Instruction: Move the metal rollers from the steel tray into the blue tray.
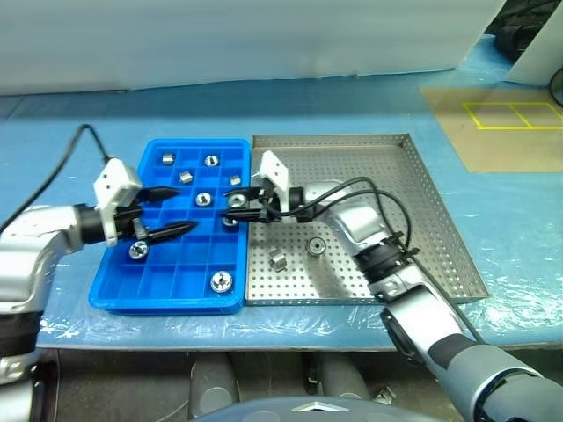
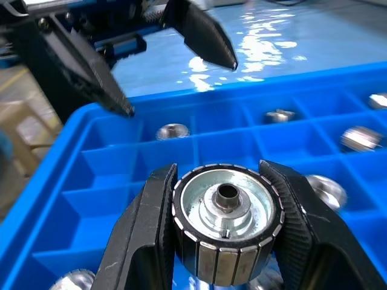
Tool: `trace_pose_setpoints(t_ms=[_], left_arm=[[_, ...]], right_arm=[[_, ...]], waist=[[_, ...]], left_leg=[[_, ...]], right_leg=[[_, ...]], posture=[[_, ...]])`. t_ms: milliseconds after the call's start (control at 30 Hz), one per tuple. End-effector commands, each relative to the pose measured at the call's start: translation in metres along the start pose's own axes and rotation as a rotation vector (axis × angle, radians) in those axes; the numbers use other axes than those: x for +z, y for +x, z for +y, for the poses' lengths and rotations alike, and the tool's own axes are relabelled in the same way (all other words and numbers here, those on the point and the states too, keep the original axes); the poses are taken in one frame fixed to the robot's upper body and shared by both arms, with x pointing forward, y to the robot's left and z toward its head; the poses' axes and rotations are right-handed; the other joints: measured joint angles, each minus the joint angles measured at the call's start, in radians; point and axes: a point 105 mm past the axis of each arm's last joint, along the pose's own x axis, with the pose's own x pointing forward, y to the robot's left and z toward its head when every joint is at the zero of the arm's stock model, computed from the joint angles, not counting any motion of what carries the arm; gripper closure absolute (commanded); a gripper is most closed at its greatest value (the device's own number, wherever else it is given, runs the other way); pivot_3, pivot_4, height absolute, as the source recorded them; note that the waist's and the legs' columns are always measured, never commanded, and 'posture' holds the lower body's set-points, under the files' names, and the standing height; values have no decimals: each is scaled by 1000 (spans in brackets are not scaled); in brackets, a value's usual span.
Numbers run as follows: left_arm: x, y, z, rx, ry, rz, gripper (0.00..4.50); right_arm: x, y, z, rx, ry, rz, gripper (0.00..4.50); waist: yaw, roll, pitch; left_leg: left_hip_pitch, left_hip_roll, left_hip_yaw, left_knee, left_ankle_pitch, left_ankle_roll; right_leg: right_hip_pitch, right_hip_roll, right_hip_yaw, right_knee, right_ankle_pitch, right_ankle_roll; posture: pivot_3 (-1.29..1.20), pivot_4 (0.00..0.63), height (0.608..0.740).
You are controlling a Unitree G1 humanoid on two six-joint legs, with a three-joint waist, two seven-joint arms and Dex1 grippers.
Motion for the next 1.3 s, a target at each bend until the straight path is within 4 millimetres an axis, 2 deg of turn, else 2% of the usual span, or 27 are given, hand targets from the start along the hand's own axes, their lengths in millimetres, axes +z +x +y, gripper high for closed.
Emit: trace_pose_setpoints(t_ms=[33,133,267,533,667,800,900,933,967,1067,1133,1233,1300], left_arm=[[14,-14,-5,52,41,-19,0],[13,-23,-4,98,32,-15,0],[9,-24,-7,99,25,-8,0],[14,-13,-8,68,29,-26,0],[15,-8,-8,45,30,-28,0],[16,-2,-10,23,25,-34,0],[14,0,-10,16,19,-34,0],[14,1,-10,11,18,-35,0],[14,3,-11,5,18,-36,0],[16,10,-12,-25,21,-48,0],[18,19,-13,-58,25,-59,0],[21,37,-13,-125,39,-83,0],[22,48,-11,-166,47,-91,0]], right_arm=[[9,9,3,49,-54,-33,2824],[9,21,6,70,-42,-40,2824],[1,33,7,62,-26,-31,2824],[-15,37,7,42,0,-3,2824],[-20,40,17,88,10,7,2824],[-23,38,24,128,41,17,1461],[-23,37,11,34,45,25,409],[-23,35,10,34,32,30,121],[-22,33,10,37,20,32,121],[-14,22,-2,-18,3,6,121],[-1,3,-15,-82,-26,-20,121],[28,-49,-27,-152,8,-107,121],[35,-79,-30,-216,4,-115,121]], waist=[[23,0,0],[42,0,0],[45,0,0],[43,0,0],[39,-1,0],[38,-1,0],[36,-1,0],[36,-1,0],[37,-1,0],[39,-1,0],[40,0,0],[44,0,0],[41,-1,0]], left_leg=[[0,0,0,0,0,0],[0,0,-2,1,0,0],[-1,0,-7,1,2,-3],[-3,0,-10,1,3,-5],[-3,0,-10,1,3,-5],[-3,0,-10,1,3,-5],[-2,0,-10,1,3,-5],[-2,0,-10,1,3,-6],[-2,0,-10,1,3,-6],[-2,0,-10,1,4,-6],[-2,-1,-10,2,4,-6],[-2,-1,-10,4,4,-7],[-2,-2,-10,4,7,-11]], right_leg=[[0,0,0,0,0,0],[1,-1,-2,1,0,0],[2,-1,-3,3,0,0],[0,0,-5,4,0,0],[0,0,-5,4,0,-1],[0,0,-5,4,-1,-1],[0,0,-5,5,-1,-1],[0,0,-5,6,-1,-1],[0,0,-5,6,-1,-1],[0,-1,-5,7,-1,-1],[1,-1,-5,8,-1,-1],[1,-2,-5,9,-1,-1],[1,-1,-4,10,-1,0]], posture=[[209,150,740],[223,150,740],[220,150,740],[188,150,740],[173,150,740],[163,150,740],[150,150,740],[144,150,740],[132,150,740],[98,150,740],[55,150,740],[-13,150,740],[-77,150,740]])
